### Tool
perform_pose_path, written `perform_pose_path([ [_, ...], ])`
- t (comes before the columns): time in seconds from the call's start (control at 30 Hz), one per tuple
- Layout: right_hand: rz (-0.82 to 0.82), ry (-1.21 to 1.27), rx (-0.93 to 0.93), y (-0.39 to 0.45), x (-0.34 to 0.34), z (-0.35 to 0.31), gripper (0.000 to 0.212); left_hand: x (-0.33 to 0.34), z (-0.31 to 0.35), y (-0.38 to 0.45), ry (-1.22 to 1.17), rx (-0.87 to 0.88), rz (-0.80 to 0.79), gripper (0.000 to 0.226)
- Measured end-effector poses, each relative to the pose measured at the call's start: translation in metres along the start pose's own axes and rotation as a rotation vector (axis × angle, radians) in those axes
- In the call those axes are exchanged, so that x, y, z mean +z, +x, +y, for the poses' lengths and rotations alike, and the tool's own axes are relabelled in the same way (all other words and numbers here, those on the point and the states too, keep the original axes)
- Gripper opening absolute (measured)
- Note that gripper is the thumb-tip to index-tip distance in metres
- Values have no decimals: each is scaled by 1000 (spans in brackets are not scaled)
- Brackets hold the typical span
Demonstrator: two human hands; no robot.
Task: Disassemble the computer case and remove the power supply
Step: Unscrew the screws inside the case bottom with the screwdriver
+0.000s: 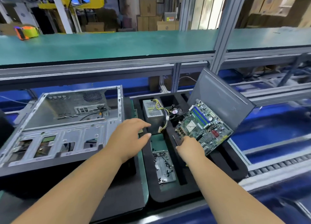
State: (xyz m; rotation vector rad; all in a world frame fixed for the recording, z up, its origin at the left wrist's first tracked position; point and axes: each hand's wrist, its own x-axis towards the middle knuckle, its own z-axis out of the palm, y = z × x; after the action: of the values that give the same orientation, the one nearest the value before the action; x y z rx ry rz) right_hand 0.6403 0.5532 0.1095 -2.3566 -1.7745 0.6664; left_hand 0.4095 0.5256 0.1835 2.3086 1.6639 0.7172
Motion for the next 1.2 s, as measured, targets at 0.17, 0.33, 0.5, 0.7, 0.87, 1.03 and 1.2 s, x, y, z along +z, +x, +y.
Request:
perform_pose_path([
  [0.17, -84, -85, 40, 14, 15, 18, 60, 11, 8, 6, 15, -27, 12, 30],
  [0.33, -90, -87, 13, 21, 23, 23, 43, 16, 12, 8, 15, -48, 26, 29],
  [0.5, -81, -101, -11, 22, 24, 24, 30, 16, 14, 8, -10, -62, 27, 29],
  [0.7, -10, 126, -23, 24, 11, 14, 31, 7, 13, 4, -32, -83, 46, 29],
  [0.87, 181, 387, -132, 15, -16, -22, 18, -12, -1, -7, -15, -95, 85, 32],
  [1.03, 175, 580, -342, -9, -30, -75, 16, -38, -31, -22, -9, -171, 90, 38],
  [1.2, 118, 783, -468, -36, -23, -132, 9, -69, -75, -39, -22, -224, 127, 42],
])
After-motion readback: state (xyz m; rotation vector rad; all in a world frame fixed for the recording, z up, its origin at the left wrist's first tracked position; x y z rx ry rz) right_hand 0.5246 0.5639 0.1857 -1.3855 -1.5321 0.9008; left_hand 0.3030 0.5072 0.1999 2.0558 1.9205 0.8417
